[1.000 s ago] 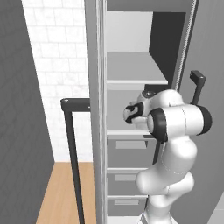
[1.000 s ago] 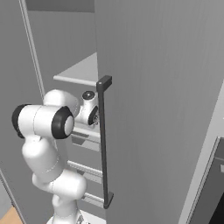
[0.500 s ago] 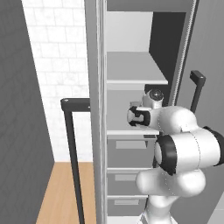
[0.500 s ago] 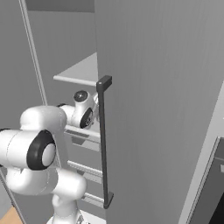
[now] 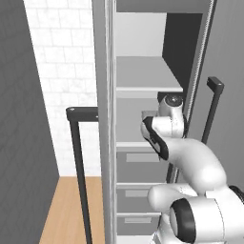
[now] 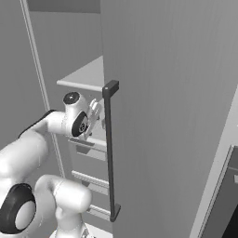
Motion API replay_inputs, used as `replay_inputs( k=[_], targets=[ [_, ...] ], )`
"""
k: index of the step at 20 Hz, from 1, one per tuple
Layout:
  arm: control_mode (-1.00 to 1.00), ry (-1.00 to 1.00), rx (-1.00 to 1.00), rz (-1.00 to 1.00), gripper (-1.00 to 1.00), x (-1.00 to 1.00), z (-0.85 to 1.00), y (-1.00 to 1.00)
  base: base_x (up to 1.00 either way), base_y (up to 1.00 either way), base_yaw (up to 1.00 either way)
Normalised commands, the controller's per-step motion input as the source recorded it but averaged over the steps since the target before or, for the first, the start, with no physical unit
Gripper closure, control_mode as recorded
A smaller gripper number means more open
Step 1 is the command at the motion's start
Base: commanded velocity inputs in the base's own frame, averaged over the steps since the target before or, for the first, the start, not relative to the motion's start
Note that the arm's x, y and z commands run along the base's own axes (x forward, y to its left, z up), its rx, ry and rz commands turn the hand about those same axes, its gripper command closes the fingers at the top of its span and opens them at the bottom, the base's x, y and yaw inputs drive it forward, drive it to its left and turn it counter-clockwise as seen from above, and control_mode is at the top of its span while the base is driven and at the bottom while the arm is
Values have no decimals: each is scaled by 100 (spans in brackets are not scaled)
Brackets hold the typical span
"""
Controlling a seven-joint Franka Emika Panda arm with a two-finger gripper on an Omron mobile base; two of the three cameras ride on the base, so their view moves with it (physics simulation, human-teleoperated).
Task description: Take the meat container that has the shrimp and place it on the second highest rack of the freezer. Then take the vegetable container that has the broccoli and sweet potato and place it on the highest rack of the freezer.
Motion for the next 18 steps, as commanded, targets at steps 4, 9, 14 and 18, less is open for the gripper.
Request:
replay_inputs(
  k=[4, 9, 14, 18],
  targets=[
    [-100, 0, 0, 2, -100, -95, 42, 21, 0, 0, 0],
    [-100, 5, 0, 8, -100, -58, 57, 17, 0, 0, 0],
    [-100, 14, 0, 12, -100, -44, 49, 14, 0, 0, 0],
    [-100, 2, 0, 3, -100, -45, 38, 19, 0, 0, 0]
  ],
)
